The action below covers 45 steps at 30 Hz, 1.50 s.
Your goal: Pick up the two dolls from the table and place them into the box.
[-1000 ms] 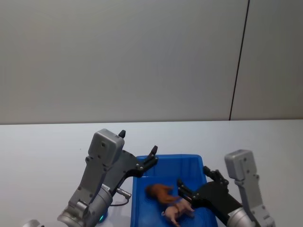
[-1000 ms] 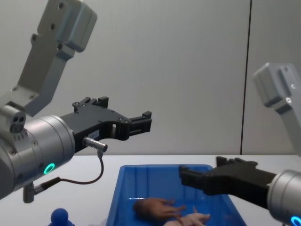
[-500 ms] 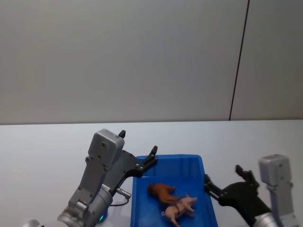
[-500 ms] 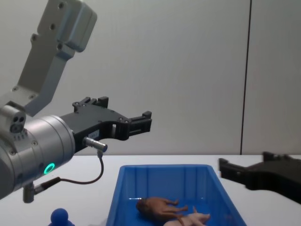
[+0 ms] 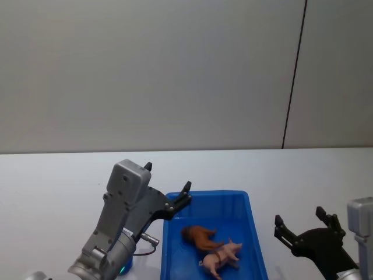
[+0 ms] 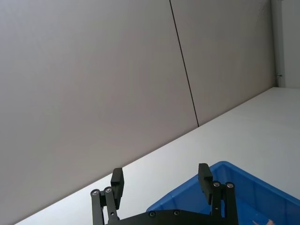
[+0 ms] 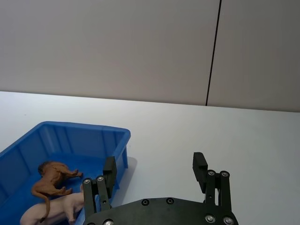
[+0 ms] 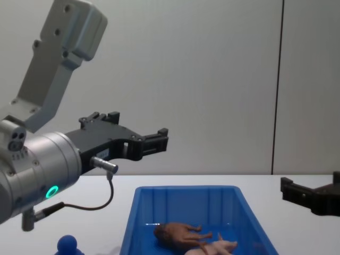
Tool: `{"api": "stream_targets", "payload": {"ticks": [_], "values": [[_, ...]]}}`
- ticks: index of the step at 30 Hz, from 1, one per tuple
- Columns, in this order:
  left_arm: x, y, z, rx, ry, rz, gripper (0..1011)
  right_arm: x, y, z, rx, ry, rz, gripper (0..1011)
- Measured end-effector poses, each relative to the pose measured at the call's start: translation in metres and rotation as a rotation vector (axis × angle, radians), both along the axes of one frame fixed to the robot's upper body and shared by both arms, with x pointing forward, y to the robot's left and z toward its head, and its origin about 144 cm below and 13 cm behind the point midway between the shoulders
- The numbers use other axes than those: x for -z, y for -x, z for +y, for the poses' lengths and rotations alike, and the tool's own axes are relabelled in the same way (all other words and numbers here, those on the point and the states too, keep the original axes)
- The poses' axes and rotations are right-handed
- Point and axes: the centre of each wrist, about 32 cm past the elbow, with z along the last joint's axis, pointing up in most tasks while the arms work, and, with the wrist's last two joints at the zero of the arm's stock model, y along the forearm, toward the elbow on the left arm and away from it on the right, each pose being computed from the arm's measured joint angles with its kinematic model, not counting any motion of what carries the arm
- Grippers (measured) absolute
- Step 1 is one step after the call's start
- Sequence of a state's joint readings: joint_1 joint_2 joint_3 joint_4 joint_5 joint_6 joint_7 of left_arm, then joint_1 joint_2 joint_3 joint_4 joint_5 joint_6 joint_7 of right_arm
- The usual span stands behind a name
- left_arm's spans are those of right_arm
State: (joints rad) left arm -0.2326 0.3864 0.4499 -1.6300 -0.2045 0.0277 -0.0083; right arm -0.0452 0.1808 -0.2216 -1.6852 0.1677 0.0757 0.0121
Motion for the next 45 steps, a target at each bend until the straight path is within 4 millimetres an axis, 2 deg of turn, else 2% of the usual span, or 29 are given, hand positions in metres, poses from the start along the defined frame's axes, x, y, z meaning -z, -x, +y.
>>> {"api": "stream_targets", "payload": {"ticks": [23, 45], "values": [[0.0, 0.014, 0.033, -0.134, 0.001, 0.19, 1001, 0.0, 0.006, -0.007, 0.036, -0.003, -0.007, 1001], [0.027, 0.014, 0.052, -0.17, -0.011, 0.387, 1001, 0.0, 0.007, -0.008, 0.041, -0.003, -0.008, 1001]]}}
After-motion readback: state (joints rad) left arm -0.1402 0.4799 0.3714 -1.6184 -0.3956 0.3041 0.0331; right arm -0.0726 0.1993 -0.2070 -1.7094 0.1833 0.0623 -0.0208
